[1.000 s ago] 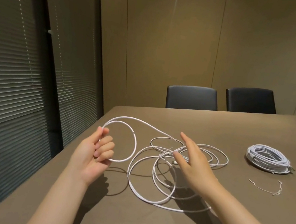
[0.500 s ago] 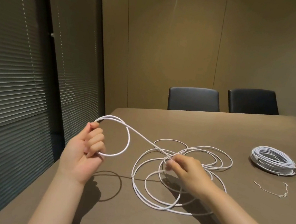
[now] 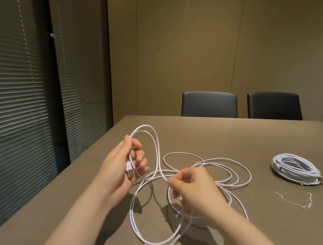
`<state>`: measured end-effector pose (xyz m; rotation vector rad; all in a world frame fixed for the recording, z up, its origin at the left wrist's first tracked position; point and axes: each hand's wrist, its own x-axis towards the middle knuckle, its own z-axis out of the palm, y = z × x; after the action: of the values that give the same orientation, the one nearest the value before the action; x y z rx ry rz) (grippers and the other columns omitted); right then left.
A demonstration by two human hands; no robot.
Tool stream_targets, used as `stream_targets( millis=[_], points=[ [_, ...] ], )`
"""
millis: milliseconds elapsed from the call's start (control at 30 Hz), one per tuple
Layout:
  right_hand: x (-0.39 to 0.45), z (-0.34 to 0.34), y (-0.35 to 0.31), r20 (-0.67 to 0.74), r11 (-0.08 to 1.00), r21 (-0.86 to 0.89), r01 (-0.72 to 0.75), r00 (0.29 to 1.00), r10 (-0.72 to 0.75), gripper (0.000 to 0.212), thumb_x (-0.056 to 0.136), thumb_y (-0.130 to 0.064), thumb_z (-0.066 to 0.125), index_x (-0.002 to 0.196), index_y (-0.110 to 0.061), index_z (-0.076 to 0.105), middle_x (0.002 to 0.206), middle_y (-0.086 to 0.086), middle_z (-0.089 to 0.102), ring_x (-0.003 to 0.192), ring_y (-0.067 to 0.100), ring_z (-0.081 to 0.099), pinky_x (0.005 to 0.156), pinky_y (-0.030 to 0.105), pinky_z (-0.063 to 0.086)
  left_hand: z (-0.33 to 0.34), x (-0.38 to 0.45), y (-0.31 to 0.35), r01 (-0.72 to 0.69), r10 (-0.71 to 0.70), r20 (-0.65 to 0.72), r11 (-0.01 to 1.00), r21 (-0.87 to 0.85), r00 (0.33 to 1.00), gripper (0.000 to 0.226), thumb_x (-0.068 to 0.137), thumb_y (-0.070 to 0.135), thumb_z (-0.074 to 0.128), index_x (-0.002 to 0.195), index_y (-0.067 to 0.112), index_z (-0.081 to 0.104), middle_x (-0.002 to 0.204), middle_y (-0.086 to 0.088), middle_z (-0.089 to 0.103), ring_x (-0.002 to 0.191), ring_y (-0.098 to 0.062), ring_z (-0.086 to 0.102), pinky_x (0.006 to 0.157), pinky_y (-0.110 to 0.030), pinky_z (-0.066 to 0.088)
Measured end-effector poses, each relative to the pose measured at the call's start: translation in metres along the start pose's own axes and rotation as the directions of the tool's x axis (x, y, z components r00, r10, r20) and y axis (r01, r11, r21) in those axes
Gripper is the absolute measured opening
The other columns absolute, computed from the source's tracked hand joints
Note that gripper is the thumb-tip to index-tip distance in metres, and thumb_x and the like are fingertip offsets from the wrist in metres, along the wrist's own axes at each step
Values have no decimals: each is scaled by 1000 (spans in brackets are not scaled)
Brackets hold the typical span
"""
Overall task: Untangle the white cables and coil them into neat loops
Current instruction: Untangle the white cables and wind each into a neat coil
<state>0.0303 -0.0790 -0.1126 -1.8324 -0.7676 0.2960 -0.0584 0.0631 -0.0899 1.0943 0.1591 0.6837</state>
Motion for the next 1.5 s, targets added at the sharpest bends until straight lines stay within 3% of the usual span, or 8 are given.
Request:
stream_targets(
  millis=[333,500,667,800,867,1067,1233,1500],
  points=[
    [-9,2,-2,135,876,-316,365,931,-339,10,87,-26,65,88,-23,74,65,-8,60,60,3,51,61,19,41,9,-2,-23,-202,136,165,842,500,977,43,105,34,32,84,4,55,65,-10,53,59,-19,51,54,-22,46],
    [-11,-5,-7,60,931,269,247,960,-272,28,80,-4,75,92,-13,52,64,2,58,48,5,50,47,15,39,13,-6,-32,-382,266,275,624,681,924,41,105,24,37,72,3,48,55,-3,45,49,-15,40,47,-26,36],
    [-7,-25,-15,64,885,421,199,967,-248,34,75,2,78,98,-9,56,77,6,64,53,15,53,49,27,46,13,-5,-19,186,-221,138,956,229,966,37,102,31,40,73,11,49,46,0,21,33,-7,16,35,-12,11],
    [-2,-28,-4,15,990,123,75,997,-77,62,77,-24,80,131,-25,49,124,-2,57,104,15,62,88,31,53,3,-1,-9,512,-426,345,832,-216,837,27,94,22,54,70,8,54,40,6,19,31,-4,12,30,-16,10],
    [-1,-23,-1,137,949,308,-67,990,25,60,85,-24,73,138,-21,44,127,4,59,113,22,62,95,34,51,0,-1,-8,587,-429,467,762,-273,773,20,86,16,67,73,6,56,44,6,17,35,-6,12,31,-17,12],
    [5,-16,4,228,823,558,-108,973,-28,28,100,-18,50,119,3,56,60,0,52,54,16,54,67,31,43,2,1,-13,532,-459,286,796,-288,841,31,95,23,45,67,9,48,43,5,23,33,-7,18,31,-16,16],
    [-3,-16,-1,349,852,468,-237,935,68,39,98,-34,54,118,-1,58,63,6,57,49,13,49,51,21,44,3,0,-12,514,-457,238,790,-334,857,30,96,23,45,70,9,48,49,5,25,33,-6,27,32,-15,21],
    [-3,-25,0,416,988,112,-106,908,50,57,101,-52,30,102,-7,65,71,7,67,62,18,62,82,37,45,8,-3,-13,478,-455,164,864,-159,875,35,96,25,48,67,7,58,54,4,31,34,-5,29,32,-13,26]
  ],
)
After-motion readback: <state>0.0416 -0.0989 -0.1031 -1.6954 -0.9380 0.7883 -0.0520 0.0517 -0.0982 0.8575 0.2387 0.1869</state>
